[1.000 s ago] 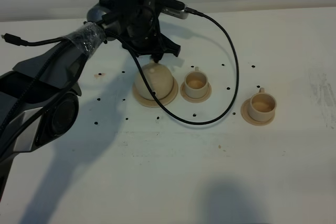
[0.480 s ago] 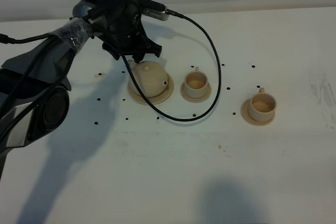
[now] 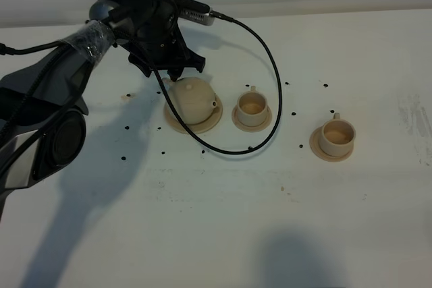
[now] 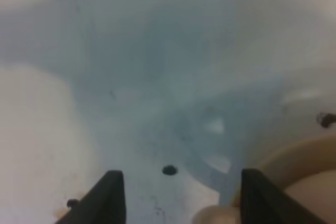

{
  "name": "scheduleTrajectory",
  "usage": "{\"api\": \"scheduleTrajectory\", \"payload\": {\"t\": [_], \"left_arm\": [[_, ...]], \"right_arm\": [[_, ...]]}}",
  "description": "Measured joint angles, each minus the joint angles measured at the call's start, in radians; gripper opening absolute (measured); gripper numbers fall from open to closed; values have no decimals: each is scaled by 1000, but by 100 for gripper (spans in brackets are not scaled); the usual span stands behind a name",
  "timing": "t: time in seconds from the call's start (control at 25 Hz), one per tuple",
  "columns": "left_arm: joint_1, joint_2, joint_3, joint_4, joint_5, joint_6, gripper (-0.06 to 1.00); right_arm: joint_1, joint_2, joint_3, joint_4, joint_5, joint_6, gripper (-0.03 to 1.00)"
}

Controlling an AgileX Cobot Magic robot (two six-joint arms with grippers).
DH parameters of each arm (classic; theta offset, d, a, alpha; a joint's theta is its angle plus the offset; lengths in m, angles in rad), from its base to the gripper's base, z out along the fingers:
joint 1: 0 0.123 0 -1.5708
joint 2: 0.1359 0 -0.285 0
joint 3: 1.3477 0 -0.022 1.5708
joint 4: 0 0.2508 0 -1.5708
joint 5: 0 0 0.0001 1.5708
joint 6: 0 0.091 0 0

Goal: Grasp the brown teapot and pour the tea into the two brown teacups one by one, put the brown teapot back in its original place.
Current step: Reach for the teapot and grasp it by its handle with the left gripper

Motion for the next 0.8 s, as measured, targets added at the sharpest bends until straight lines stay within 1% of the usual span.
{"api": "scheduleTrajectory", "payload": {"t": [0.28,0.48,0.8], "left_arm": [[11,-17,1,-11,0,11,46],[26,-53,76,-6,0,13,46],[40,-86,139,-48,0,15,46]], "right_arm": [[0,0,0,0,0,0,22],[0,0,0,0,0,0,22],[0,0,0,0,0,0,22]]}}
